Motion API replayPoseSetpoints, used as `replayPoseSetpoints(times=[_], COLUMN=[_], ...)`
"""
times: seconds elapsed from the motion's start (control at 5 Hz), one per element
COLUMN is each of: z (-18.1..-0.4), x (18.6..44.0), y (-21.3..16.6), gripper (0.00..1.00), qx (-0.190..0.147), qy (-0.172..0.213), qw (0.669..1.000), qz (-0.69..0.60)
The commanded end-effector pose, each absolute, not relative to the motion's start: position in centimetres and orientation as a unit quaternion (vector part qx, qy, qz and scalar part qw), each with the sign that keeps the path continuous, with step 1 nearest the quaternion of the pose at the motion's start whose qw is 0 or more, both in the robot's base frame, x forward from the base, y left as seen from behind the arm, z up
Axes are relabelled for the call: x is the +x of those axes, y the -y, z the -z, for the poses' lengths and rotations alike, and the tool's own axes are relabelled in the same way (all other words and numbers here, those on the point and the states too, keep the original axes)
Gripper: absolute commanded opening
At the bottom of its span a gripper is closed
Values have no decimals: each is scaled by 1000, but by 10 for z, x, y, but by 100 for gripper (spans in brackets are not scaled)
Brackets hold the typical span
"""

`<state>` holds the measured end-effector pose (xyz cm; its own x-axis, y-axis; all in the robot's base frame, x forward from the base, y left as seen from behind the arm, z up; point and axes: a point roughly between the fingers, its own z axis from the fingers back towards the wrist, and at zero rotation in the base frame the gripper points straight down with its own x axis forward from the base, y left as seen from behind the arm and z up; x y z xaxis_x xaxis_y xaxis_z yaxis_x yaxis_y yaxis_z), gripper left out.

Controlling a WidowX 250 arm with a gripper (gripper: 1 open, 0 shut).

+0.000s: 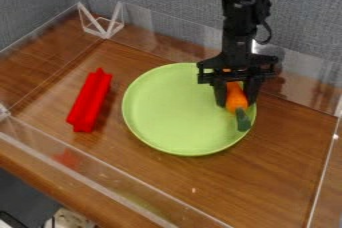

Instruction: Put the carrot on the left side

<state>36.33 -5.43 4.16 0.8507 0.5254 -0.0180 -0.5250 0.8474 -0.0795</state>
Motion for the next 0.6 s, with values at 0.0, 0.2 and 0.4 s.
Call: replayPoseSetpoints(times=[0.0,0.2,0.4], z=[-73,-77,-81], x=[370,368,361], y=[57,57,51], gripper=[0,0,0], qx=[-53,-51,-48], qy=[45,49,54], qw=[964,966,963], qz=[-257,-247,-258])
